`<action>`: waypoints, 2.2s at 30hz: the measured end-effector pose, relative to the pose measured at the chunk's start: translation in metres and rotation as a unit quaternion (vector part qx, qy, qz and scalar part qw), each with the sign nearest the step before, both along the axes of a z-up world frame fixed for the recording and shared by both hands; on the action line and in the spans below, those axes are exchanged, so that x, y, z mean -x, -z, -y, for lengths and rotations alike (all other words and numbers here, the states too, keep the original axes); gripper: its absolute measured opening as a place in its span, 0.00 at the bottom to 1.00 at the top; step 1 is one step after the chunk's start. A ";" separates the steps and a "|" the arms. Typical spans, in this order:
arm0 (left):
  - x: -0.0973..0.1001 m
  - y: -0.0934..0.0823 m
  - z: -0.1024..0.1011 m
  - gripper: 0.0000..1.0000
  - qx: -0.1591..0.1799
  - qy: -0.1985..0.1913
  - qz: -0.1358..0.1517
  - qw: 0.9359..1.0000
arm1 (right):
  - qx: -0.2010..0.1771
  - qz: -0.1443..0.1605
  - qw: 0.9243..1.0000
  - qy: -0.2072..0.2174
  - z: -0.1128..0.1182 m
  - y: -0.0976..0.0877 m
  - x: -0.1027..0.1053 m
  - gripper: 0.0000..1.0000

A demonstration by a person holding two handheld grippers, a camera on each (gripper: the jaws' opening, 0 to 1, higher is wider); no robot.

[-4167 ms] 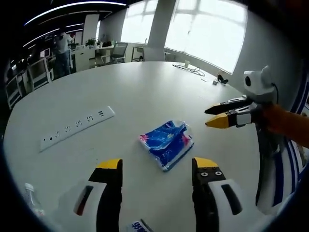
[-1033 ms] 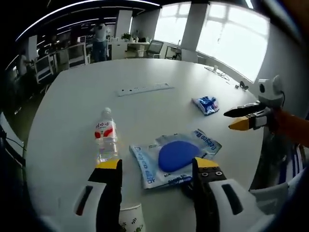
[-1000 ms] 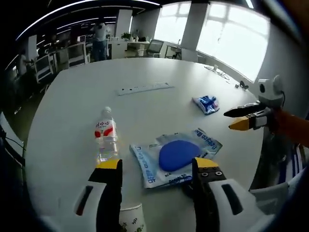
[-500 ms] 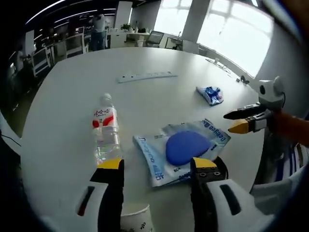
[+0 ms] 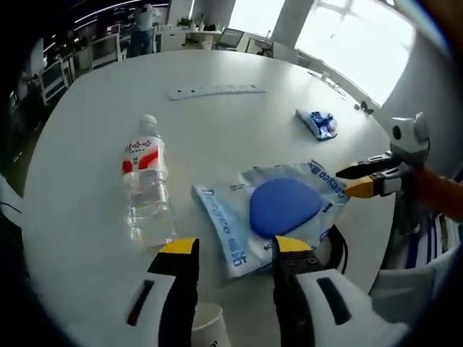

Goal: Arrange the tabletop items into an orderly group along one side of the table until the central work area is clear of visible clutter.

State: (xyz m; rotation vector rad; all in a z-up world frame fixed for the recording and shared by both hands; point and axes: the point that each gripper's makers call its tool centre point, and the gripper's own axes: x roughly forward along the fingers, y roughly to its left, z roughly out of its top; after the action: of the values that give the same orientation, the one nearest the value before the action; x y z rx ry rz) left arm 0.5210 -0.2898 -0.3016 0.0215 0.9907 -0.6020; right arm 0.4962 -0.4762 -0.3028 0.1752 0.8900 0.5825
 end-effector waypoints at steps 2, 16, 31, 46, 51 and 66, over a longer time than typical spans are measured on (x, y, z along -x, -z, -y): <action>0.001 0.003 0.000 0.35 -0.008 0.008 -0.005 1.000 | 0.000 -0.005 1.000 0.000 -0.001 0.002 0.001 0.31; 0.005 0.012 0.000 0.08 -0.014 0.025 -0.022 0.999 | -0.019 -0.025 0.999 -0.006 -0.010 0.008 0.009 0.10; 0.007 0.013 0.001 0.00 -0.023 0.036 -0.026 0.999 | -0.019 -0.014 1.000 -0.017 -0.010 -0.003 0.005 0.00; -0.002 -0.011 0.011 0.00 0.000 0.026 -0.001 1.000 | -0.022 0.020 0.999 -0.013 0.000 -0.028 -0.009 0.00; -0.006 -0.020 0.016 0.00 0.005 0.024 0.008 1.000 | -0.022 0.032 0.999 -0.013 0.004 -0.038 -0.016 0.00; -0.024 -0.051 0.032 0.00 0.022 0.021 0.040 0.999 | -0.010 0.074 0.997 -0.013 0.020 -0.066 -0.040 0.00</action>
State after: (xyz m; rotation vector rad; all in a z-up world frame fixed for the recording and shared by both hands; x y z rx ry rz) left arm 0.5453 -0.3217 -0.2508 0.0269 0.8999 -0.6564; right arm 0.5358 -0.4963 -0.2364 0.1366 0.7446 0.6203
